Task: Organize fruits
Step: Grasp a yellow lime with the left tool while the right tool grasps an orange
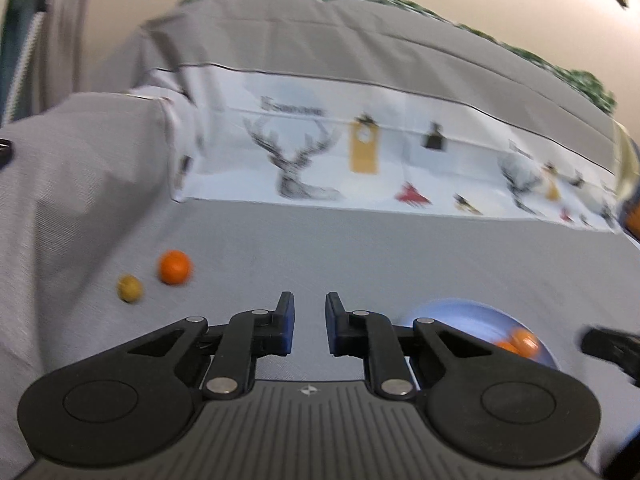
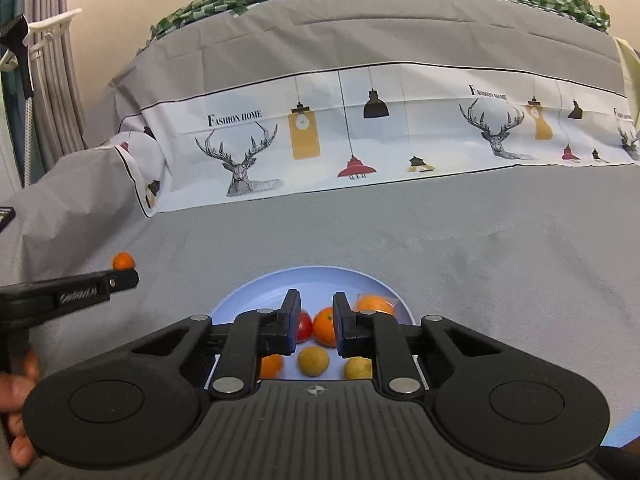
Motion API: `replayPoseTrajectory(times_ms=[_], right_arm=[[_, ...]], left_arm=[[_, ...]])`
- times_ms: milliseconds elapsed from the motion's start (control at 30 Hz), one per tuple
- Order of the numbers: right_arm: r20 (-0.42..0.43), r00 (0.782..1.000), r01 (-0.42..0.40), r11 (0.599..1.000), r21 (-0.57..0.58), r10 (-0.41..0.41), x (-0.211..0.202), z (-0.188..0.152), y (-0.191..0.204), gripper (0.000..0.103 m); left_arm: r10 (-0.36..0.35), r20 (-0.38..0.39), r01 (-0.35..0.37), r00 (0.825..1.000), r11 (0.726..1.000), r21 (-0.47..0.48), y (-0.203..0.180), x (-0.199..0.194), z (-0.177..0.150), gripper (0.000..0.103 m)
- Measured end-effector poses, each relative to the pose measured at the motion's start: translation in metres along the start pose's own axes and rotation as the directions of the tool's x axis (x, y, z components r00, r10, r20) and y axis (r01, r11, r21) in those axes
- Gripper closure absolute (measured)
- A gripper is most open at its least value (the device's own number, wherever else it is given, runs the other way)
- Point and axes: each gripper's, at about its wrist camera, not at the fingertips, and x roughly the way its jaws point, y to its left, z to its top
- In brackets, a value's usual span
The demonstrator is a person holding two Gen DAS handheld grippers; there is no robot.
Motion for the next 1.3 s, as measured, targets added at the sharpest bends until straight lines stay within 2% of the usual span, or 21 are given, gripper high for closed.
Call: replayPoseTrajectory(times_ms=[100, 200, 300, 433, 500, 567, 633, 667, 767, 800, 900, 1000, 1167, 1233, 1300], right_arm=[[-0.003, 1.000, -0.016, 1.000, 0.011, 0.017, -0.003, 0.004, 0.000, 0.085], [-0.050, 0.997, -0.052, 0.998, 0.040, 0.054, 0.002, 0.008, -0.001, 0.085], [-0.109, 0.989, -0.097, 0.993, 0.065, 0.103, 0.014, 0.018, 0.003, 0.083], [-0.155, 0.969, -0.177, 0.979, 0.102, 0.191, 0.041, 0.046, 0.026, 0.083], [-0.188, 0.949, -0.235, 0.965, 0.117, 0.253, 0.062, 0.064, 0.047, 0.083], [-0.218, 0.928, -0.282, 0.952, 0.122, 0.303, 0.083, 0.078, 0.067, 0.081], [-0.260, 0.902, -0.327, 0.938, 0.113, 0.345, 0.107, 0.090, 0.092, 0.074], [-0.282, 0.889, -0.345, 0.933, 0.101, 0.360, 0.118, 0.094, 0.104, 0.068], [-0.353, 0.852, -0.393, 0.918, 0.059, 0.387, 0.155, 0.106, 0.139, 0.050], [-0.381, 0.836, -0.408, 0.912, 0.048, 0.394, 0.167, 0.107, 0.150, 0.046], [-0.458, 0.795, -0.448, 0.894, -0.001, 0.398, 0.202, 0.107, 0.187, 0.045], [-0.513, 0.771, -0.470, 0.881, -0.058, 0.378, 0.235, 0.106, 0.220, 0.044], [-0.587, 0.727, -0.488, 0.869, -0.079, 0.355, 0.285, 0.099, 0.258, 0.041], [-0.625, 0.709, -0.484, 0.870, -0.094, 0.327, 0.301, 0.093, 0.269, 0.042], [-0.662, 0.700, -0.454, 0.882, -0.124, 0.268, 0.314, 0.084, 0.277, 0.043]], left_arm=[[0.091, 0.014, -0.090, 0.996, 0.995, -0.053, 0.015, 0.011, 0.008, 0.085], [0.185, 0.013, -0.182, 0.983, 0.977, -0.106, 0.030, 0.020, 0.013, 0.085], [0.266, 0.003, -0.263, 0.964, 0.954, -0.141, 0.041, 0.032, 0.016, 0.085], [0.368, -0.036, -0.368, 0.929, 0.911, -0.187, 0.058, 0.051, 0.018, 0.085], [0.409, -0.066, -0.413, 0.910, 0.885, -0.214, 0.068, 0.059, 0.017, 0.083], [0.421, -0.095, -0.431, 0.902, 0.870, -0.238, 0.077, 0.067, 0.016, 0.083], [0.437, -0.118, -0.453, 0.892, 0.854, -0.256, 0.084, 0.072, 0.015, 0.079], [0.444, -0.129, -0.462, 0.887, 0.846, -0.266, 0.088, 0.075, 0.015, 0.075], [0.455, -0.151, -0.479, 0.878, 0.831, -0.283, 0.095, 0.082, 0.015, 0.071], [0.459, -0.157, -0.485, 0.874, 0.826, -0.287, 0.098, 0.084, 0.015, 0.066], [0.464, -0.167, -0.493, 0.870, 0.819, -0.293, 0.104, 0.091, 0.015, 0.064], [0.462, -0.170, -0.492, 0.871, 0.816, -0.303, 0.108, 0.095, 0.013, 0.064], [0.446, -0.184, -0.483, 0.876, 0.816, -0.318, 0.115, 0.102, 0.011, 0.064], [0.441, -0.188, -0.479, 0.878, 0.817, -0.320, 0.117, 0.103, 0.010, 0.067], [0.431, -0.186, -0.469, 0.883, 0.823, -0.319, 0.118, 0.106, 0.010, 0.072]])
